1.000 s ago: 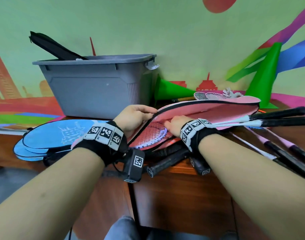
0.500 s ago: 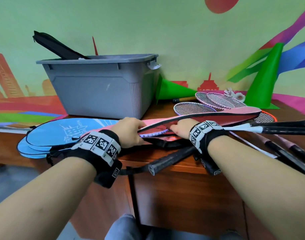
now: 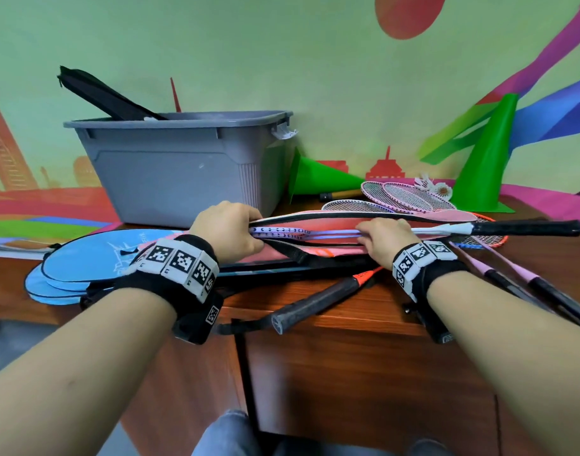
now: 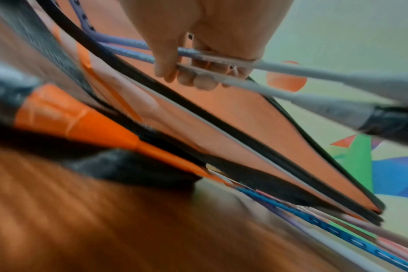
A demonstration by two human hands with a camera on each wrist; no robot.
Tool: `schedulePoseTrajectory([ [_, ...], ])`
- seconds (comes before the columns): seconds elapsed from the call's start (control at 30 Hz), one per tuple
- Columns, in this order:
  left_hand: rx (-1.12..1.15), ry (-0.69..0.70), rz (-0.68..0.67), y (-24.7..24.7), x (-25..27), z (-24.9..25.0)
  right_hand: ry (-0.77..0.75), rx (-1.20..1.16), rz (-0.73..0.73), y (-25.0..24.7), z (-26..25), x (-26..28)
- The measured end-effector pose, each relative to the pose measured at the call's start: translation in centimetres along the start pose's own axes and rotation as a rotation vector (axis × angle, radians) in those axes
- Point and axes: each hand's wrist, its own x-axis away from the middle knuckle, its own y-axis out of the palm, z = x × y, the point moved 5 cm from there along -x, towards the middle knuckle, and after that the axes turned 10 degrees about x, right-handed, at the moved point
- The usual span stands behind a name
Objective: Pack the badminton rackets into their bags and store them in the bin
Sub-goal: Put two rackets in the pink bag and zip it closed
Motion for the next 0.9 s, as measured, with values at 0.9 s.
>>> schedulePoseTrajectory([
  [0.9,-0.212,-0.072,0.556,-7.7,-0.4,1.3,-0.037,-0.048,-0.008,-10.5,-0.8,-2.3],
])
